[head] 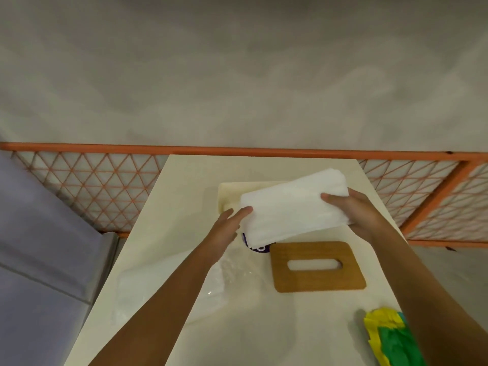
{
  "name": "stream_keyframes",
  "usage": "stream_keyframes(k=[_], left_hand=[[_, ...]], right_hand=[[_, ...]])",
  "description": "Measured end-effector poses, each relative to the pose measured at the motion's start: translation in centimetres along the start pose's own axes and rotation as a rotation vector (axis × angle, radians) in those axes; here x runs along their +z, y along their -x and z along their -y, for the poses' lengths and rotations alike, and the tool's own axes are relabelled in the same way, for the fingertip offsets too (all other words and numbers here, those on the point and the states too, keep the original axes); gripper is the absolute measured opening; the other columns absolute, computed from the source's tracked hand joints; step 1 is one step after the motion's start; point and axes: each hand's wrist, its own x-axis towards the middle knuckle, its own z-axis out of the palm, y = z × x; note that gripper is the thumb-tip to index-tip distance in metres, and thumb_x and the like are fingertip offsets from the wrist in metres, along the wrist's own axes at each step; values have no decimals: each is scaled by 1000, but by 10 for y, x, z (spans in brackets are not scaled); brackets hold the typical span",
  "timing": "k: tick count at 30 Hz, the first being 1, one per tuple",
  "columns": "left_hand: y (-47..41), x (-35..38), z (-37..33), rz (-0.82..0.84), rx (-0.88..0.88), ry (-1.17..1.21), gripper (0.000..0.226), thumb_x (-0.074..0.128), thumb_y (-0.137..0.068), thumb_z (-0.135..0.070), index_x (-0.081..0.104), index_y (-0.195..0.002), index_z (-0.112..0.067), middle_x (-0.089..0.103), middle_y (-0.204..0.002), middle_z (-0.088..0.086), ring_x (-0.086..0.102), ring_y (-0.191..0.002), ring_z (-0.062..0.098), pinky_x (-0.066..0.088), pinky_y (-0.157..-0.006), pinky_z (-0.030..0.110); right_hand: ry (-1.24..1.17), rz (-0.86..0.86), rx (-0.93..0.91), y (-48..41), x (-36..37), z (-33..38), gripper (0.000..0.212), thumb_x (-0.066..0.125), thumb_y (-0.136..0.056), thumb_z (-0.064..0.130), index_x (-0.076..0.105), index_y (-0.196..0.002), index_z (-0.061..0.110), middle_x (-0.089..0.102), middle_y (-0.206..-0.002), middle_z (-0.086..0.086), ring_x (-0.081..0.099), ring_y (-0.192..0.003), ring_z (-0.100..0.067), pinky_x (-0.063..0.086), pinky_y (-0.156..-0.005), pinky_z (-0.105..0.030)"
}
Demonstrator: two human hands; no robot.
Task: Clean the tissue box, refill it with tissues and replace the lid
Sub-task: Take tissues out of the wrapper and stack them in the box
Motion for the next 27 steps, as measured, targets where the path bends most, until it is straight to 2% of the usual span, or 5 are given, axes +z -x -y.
stream_keyframes(k=[3,12,16,21,27], left_hand=[[-6,15,-2,99,-6,195,30,60,-86,-38,61,-111,-22,67,-117,3,62,-108,21,46,-97,35],[-6,6,-7,138,50,192,43,69,-77,-17,60,-119,-16,67,-116,9,64,-104,27,55,-67,31],[-15,-11,-13,108,92,163,45,67,-65,-12,63,-110,-15,67,-111,9,64,-102,26,55,-78,37],[-37,-26,-42,-31,199,36,32,64,-83,-7,62,-114,-14,68,-111,7,63,-106,27,47,-99,45],[-80,-35,-67,-206,241,-48,29,57,-90,-10,54,-119,-16,58,-116,4,55,-104,23,47,-92,35]], right_hand=[[-34,25,-6,1,2,2,27,64,-83,12,55,-109,15,65,-97,1,62,-89,-17,51,-74,-28],[100,225,165,-6,13,-17,31,71,-76,22,59,-104,18,67,-103,-5,63,-97,-23,54,-80,-35],[97,209,170,-17,23,-20,20,71,-77,17,61,-94,19,68,-100,-3,63,-94,-19,53,-81,-34],[3,163,68,-45,43,-6,19,71,-78,15,63,-95,20,68,-107,-3,64,-101,-21,50,-94,-38],[-34,64,36,-95,67,0,42,70,-79,14,58,-119,8,63,-117,-9,60,-108,-29,49,-96,-42]])
